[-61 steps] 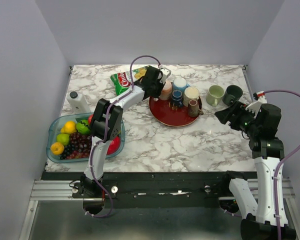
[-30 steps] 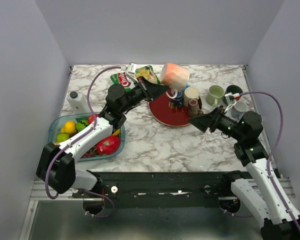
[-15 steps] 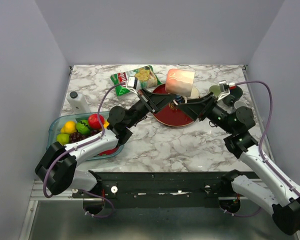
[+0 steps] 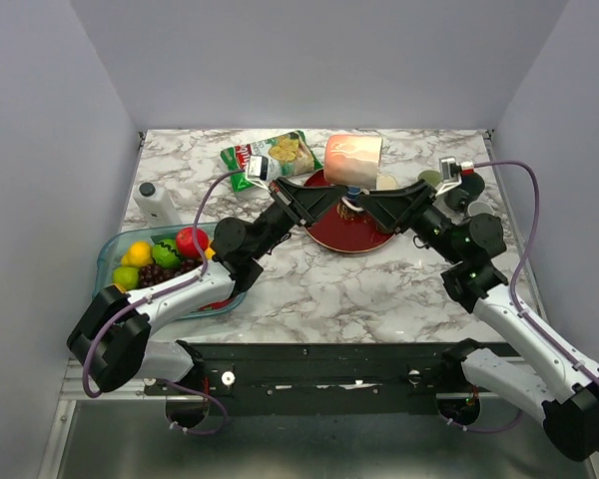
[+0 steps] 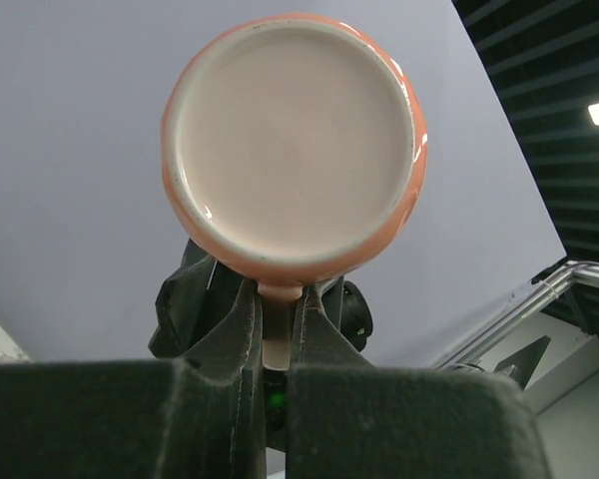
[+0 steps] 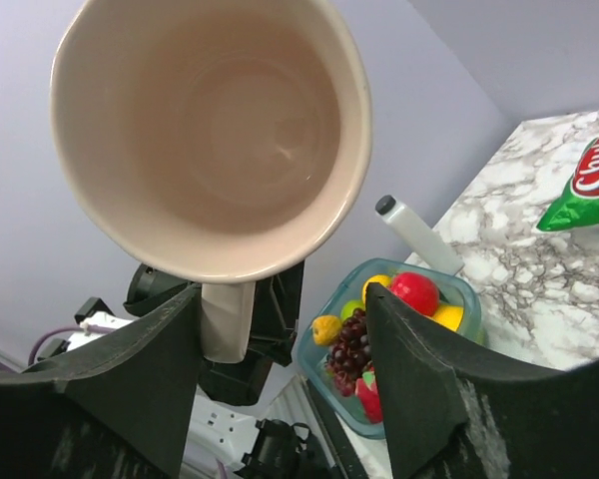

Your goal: Turn the mug right side up

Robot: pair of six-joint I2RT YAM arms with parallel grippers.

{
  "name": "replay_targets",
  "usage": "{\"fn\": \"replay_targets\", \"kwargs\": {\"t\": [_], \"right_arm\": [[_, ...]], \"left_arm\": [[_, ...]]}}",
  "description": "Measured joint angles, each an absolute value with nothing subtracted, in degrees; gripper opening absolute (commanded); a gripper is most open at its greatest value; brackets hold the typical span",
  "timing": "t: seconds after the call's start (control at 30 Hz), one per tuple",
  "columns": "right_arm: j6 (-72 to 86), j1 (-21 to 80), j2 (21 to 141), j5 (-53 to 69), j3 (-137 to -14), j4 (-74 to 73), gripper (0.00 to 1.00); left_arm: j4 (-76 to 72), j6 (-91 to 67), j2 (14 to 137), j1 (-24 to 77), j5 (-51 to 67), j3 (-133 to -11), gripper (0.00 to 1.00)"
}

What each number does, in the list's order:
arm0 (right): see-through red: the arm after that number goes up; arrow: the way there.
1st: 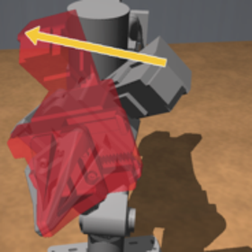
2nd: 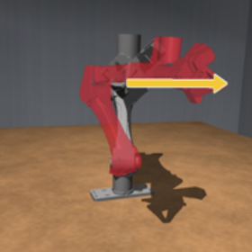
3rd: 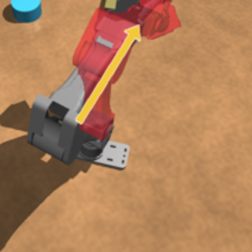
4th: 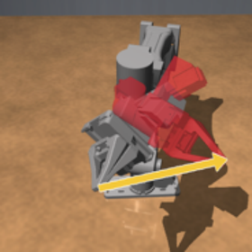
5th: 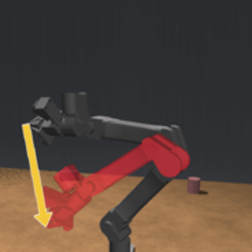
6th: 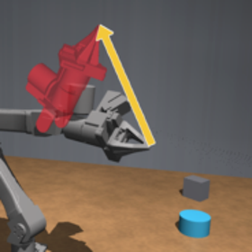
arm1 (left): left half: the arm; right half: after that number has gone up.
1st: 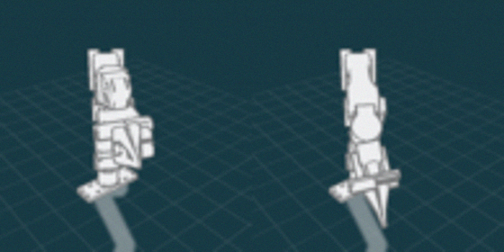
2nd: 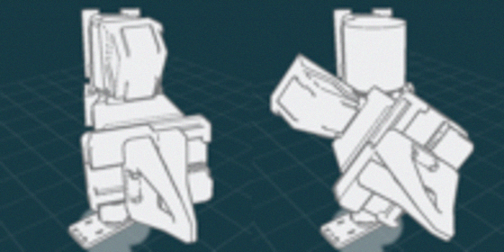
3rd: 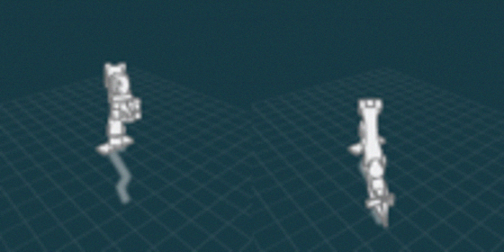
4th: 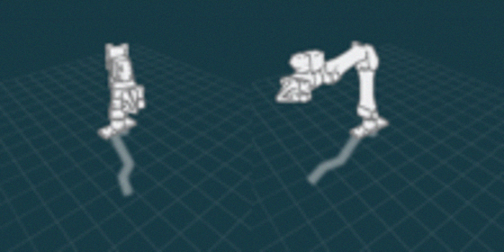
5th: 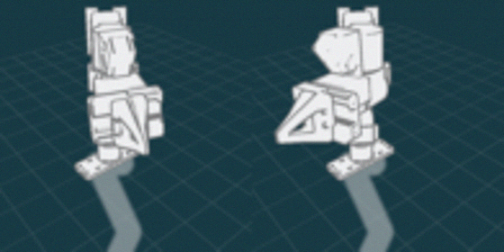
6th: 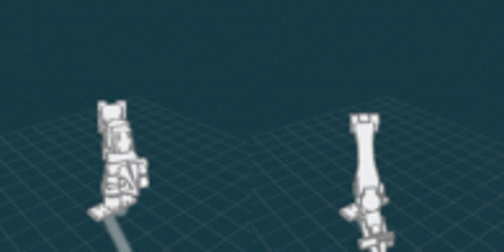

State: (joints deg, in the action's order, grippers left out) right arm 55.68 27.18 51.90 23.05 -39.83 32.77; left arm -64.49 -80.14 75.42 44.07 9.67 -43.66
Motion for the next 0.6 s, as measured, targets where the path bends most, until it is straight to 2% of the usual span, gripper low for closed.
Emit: {"fn": "replay_targets", "kwargs": {"t": [0.17,0.23,0.33,0.4,0.43,0.53,0.6], "right_arm": [[56.4,28.1,53.5,23.0,-40.8,32.9,0.47],[56.6,28.2,53.6,22.7,-41.1,32.9,0.45],[56.6,28.4,53.4,22.2,-41.1,32.9,0.35],[56.5,28.4,53.4,22.2,-41.3,32.8,0.08],[56.6,28.5,53.5,22.3,-41.6,32.7,0.01],[56.6,28.5,54.0,22.5,-42.8,31.3,0.01],[55.8,28.5,54.3,22.5,-44.1,29.5,0.01]], "left_arm": [[-63.6,-78.8,75.4,44.3,8.9,-43.5,0.0],[-63.5,-78.3,75.4,44.4,8.6,-43.5,0.0],[-63.5,-77.8,75.4,44.8,8.4,-43.2,0.0],[-63.2,-77.4,75.4,44.9,8.3,-43.2,0.0],[-63.0,-77.0,75.4,44.9,8.1,-43.2,0.0],[-63.4,-76.3,75.4,44.9,7.6,-43.2,0.0],[-63.4,-76.0,75.5,44.7,7.7,-43.4,0.12]]}}
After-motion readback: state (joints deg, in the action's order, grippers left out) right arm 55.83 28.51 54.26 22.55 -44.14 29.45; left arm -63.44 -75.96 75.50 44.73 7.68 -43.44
